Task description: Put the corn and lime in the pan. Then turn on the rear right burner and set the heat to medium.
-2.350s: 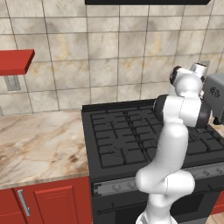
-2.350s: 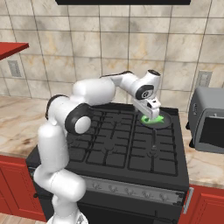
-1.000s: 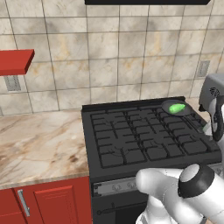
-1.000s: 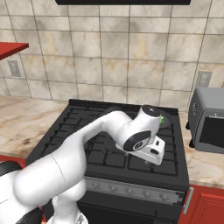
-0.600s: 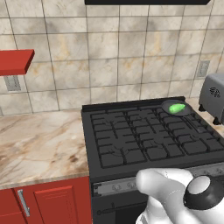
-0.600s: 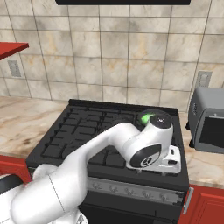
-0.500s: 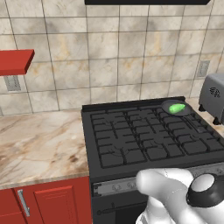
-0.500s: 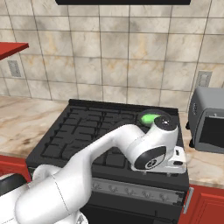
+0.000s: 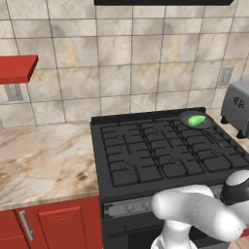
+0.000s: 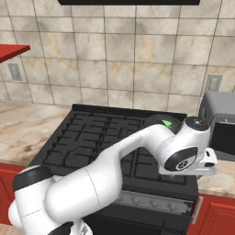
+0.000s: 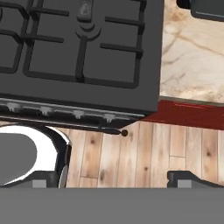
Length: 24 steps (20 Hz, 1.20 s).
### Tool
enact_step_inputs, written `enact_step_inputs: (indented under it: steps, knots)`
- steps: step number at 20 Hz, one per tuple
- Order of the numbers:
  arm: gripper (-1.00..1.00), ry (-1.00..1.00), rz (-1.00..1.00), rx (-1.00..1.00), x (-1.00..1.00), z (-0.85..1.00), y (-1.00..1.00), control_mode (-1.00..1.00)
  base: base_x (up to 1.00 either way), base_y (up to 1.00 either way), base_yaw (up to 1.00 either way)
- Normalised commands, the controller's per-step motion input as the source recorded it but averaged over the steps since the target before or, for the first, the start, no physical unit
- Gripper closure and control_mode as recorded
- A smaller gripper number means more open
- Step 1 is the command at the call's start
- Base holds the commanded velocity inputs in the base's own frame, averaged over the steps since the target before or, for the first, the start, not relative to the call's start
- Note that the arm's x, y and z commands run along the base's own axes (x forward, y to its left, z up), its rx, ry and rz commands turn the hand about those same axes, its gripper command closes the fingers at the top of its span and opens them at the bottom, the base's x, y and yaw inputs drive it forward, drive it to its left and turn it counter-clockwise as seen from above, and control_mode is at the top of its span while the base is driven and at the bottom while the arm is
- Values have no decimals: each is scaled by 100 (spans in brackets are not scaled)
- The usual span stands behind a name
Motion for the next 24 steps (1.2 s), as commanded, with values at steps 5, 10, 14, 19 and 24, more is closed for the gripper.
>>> enact_step_inputs:
  steps: [5,10,14,19,24]
  knots:
    - [-100,4,-1,1,18,0,-48,-100,0,0,0]
    - [-100,0,-10,0,26,0,-57,-100,0,0,0]
    - [-100,0,-9,0,25,0,-54,-100,0,0,0]
    - [-100,0,-9,0,32,0,-30,-100,0,0,0]
    - [-100,0,-9,0,42,0,-37,-100,0,0,0]
